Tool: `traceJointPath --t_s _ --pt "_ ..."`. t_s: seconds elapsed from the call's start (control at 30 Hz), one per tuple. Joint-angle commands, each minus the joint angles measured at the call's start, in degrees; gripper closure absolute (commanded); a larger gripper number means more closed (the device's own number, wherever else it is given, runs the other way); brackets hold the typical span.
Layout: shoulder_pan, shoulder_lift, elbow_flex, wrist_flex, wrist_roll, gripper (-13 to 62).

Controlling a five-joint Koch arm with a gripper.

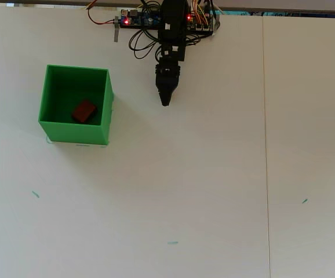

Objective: Grasp a red block and put it in the green bin.

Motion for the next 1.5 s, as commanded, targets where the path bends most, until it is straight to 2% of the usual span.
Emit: traceJointPath --t_s 0.0,0.5,0.8,1.47 --pt "-0.44 5.36 3.87 -2.11 0.18 13.3" --pt "2.72 3.52 3.87 3.08 0.44 14.2" --pt "-4.04 3.78 3.87 4.75 0.18 14.2" --pt "-3.60 3.87 3.87 4.75 0.26 14.3"
